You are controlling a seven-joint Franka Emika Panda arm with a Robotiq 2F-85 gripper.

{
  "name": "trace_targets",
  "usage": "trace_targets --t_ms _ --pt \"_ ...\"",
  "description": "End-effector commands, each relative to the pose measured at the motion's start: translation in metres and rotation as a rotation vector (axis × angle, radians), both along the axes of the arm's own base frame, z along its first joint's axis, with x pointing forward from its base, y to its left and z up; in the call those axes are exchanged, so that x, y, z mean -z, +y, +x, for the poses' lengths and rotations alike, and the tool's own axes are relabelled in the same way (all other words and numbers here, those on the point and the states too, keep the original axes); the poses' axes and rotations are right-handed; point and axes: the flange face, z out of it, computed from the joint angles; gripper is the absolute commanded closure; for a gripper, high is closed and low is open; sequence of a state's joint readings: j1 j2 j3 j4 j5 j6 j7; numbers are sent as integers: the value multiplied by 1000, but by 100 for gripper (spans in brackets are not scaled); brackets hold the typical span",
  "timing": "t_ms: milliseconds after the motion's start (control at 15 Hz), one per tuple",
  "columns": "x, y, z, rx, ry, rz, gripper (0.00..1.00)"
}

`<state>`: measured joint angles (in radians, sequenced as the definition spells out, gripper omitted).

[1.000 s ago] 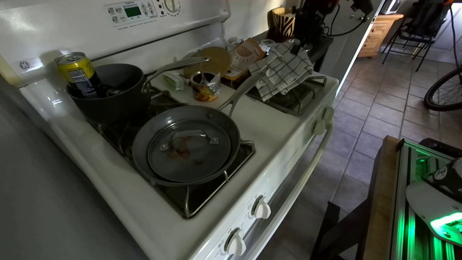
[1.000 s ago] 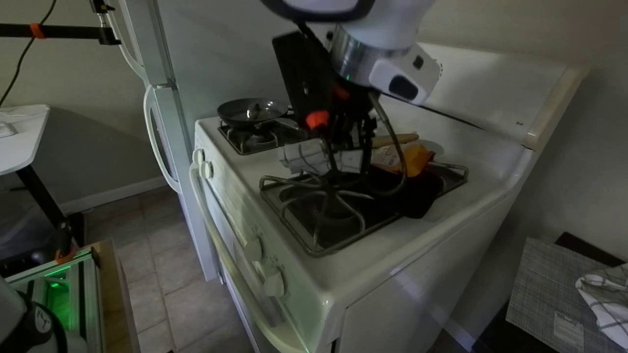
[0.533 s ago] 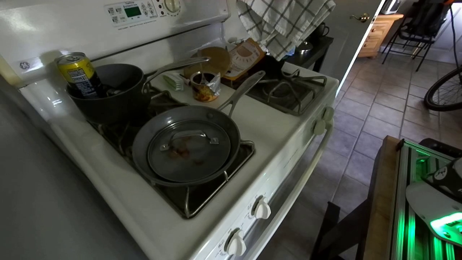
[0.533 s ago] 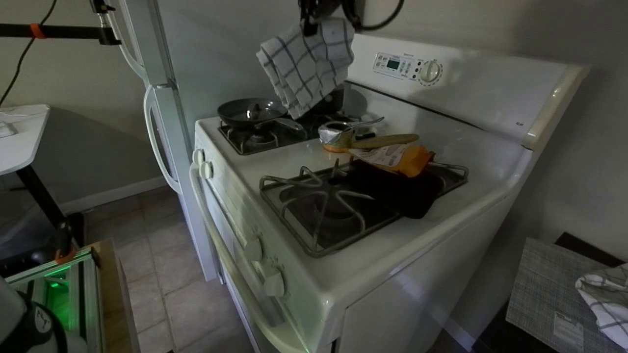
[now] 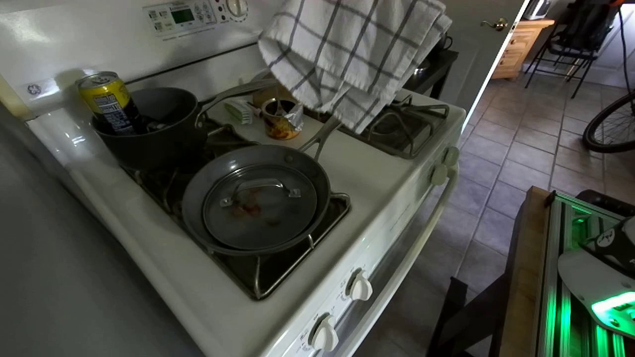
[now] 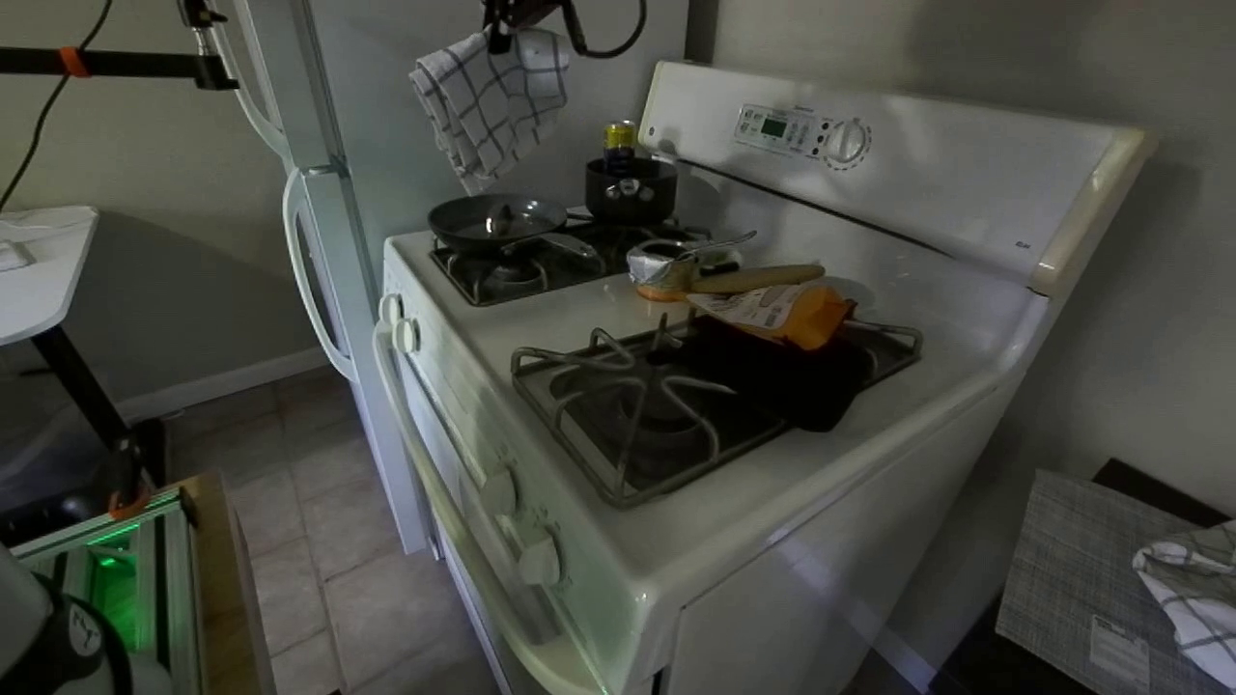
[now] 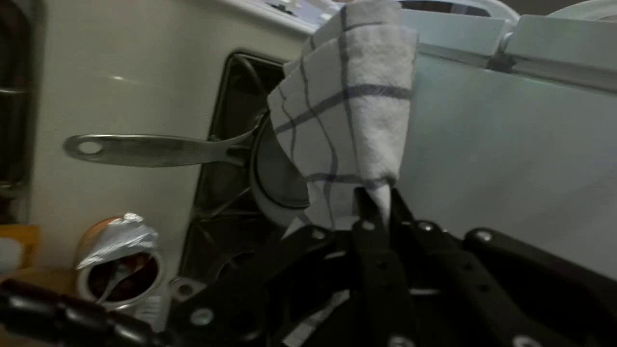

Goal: Fold the towel, then put the towel on the pan

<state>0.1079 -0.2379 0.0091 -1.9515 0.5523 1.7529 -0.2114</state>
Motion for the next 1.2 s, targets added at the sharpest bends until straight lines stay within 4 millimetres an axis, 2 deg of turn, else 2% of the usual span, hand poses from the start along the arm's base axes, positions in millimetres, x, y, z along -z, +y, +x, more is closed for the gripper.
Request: trace_targets --t_ms 0,67,333,400,867,1133 --pt "9 15 3 -33 18 36 98" --pt "16 23 6 -48 30 41 92" --pt "14 17 8 -36 24 40 92" --pt "12 16 8 -34 21 40 98" --pt "78 73 50 -180 89 150 98" --pt "102 108 70 -217 117 246 98"
